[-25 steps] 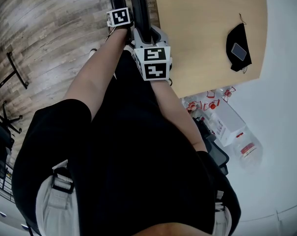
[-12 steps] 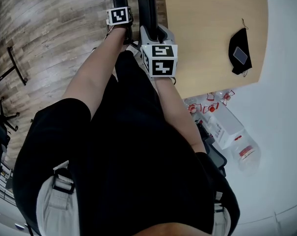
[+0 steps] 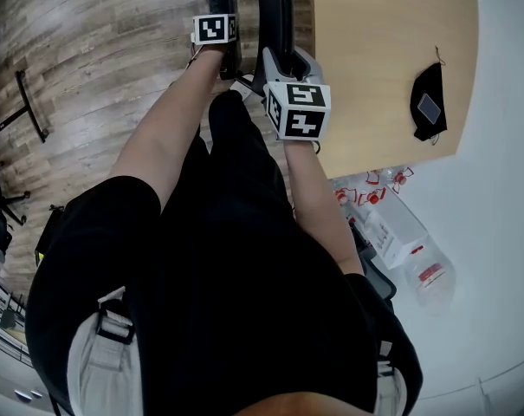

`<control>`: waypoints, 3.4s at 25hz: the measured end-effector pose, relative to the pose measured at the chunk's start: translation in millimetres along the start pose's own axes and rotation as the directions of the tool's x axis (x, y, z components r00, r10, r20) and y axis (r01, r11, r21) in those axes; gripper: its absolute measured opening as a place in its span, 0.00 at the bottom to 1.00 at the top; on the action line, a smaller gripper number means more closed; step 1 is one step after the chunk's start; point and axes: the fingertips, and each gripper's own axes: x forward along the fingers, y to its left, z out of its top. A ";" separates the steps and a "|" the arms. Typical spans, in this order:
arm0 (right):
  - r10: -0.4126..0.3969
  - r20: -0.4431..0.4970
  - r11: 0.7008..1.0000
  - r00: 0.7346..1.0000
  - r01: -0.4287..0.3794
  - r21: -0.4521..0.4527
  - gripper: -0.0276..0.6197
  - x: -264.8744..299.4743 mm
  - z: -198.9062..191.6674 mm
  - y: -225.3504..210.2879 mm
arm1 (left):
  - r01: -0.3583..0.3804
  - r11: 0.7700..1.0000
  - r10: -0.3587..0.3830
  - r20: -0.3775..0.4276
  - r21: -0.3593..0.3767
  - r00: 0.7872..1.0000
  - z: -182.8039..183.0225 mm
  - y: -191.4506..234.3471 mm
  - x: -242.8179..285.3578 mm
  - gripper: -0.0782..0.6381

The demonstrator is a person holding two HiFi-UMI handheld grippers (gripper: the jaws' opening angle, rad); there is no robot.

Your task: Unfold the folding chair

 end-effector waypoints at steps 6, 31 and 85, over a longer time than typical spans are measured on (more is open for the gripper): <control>-0.020 -0.012 1.000 1.000 0.020 -0.010 0.25 3.4 0.1 12.7 | 0.034 0.999 -0.034 0.009 0.004 0.999 -4.5 20.1 1.4 0.38; -0.089 -0.065 0.995 0.994 0.092 0.045 0.26 25.8 -19.2 7.7 | 0.175 0.978 -0.176 0.005 -0.117 0.984 -32.6 151.1 -17.4 0.41; -0.068 -0.200 0.982 0.977 0.101 0.158 0.30 139.4 -107.0 -15.4 | 0.380 0.866 -0.381 0.064 -0.325 0.923 -131.7 437.0 60.6 0.46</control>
